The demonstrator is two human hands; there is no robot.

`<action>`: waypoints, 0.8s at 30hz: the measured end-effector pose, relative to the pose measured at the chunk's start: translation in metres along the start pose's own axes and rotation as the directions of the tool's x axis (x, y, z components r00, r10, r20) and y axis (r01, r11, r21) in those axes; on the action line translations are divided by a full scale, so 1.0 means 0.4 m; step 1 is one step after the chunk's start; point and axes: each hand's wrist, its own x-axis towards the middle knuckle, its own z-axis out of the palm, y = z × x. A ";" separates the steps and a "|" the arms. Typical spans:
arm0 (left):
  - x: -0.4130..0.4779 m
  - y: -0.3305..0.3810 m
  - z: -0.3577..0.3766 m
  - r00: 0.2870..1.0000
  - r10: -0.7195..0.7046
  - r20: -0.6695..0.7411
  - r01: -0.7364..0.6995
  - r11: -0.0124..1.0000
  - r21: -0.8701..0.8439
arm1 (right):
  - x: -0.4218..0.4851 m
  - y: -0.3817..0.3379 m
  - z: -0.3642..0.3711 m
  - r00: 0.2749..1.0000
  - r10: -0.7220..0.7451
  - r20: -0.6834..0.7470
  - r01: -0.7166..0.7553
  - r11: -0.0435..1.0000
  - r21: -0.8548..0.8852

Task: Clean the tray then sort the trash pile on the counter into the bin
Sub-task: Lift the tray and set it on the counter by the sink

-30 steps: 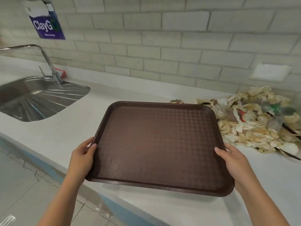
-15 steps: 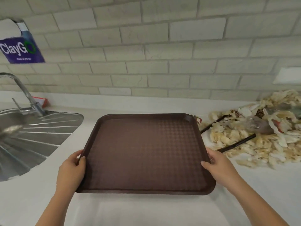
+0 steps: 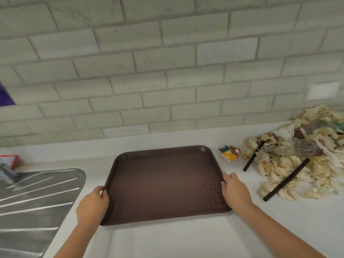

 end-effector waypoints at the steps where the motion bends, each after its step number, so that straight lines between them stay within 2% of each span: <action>1: 0.021 0.008 0.005 1.000 0.015 0.003 -0.015 1.000 0.013 | 0.015 -0.006 0.002 1.000 0.009 -0.002 -0.009 1.000 -0.017; 14: 0.111 -0.010 0.103 0.995 0.089 0.053 -0.096 0.985 0.145 | 0.064 -0.047 0.044 0.995 0.097 0.038 -0.086 0.971 -0.223; 19: 0.104 0.019 0.093 0.995 0.054 0.081 -0.069 0.979 0.193 | 0.052 -0.047 0.031 0.991 0.121 0.048 -0.110 0.976 -0.186; 21: 0.090 0.040 0.085 0.992 0.106 0.069 -0.120 0.961 0.251 | 0.030 -0.044 0.012 0.990 0.131 0.044 -0.123 0.981 -0.152; 24: 0.046 0.093 0.082 0.966 0.255 0.033 -0.256 0.940 0.226 | -0.040 -0.015 -0.028 0.989 0.138 -0.054 -0.139 0.990 -0.018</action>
